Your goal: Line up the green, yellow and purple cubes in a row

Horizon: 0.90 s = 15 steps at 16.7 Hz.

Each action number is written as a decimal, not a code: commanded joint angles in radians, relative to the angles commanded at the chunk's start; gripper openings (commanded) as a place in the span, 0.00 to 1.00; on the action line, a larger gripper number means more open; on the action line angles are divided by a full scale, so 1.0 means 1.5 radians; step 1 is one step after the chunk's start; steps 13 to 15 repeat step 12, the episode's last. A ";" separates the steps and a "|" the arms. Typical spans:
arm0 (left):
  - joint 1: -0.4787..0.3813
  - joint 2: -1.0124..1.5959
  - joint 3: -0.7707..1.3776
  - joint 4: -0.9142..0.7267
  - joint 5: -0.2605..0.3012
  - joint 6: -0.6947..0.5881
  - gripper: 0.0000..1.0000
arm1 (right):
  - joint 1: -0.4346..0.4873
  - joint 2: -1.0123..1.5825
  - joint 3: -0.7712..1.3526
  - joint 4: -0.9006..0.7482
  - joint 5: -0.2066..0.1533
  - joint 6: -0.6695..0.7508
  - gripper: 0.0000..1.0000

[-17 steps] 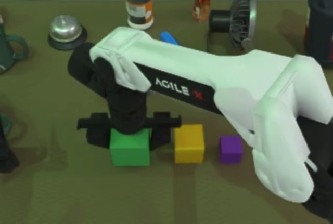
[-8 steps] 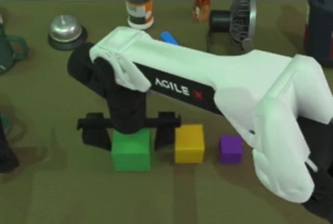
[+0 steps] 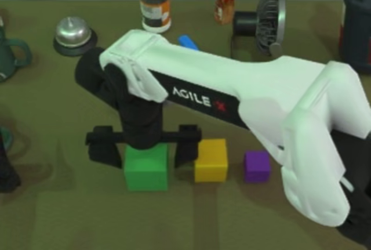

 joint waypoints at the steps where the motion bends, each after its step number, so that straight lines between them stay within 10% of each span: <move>1: 0.000 0.000 0.000 0.000 0.000 0.000 1.00 | 0.001 0.003 0.009 -0.009 0.000 0.000 1.00; 15: 0.000 0.000 0.000 0.000 0.000 0.000 1.00 | 0.006 0.038 0.259 -0.220 0.001 0.000 1.00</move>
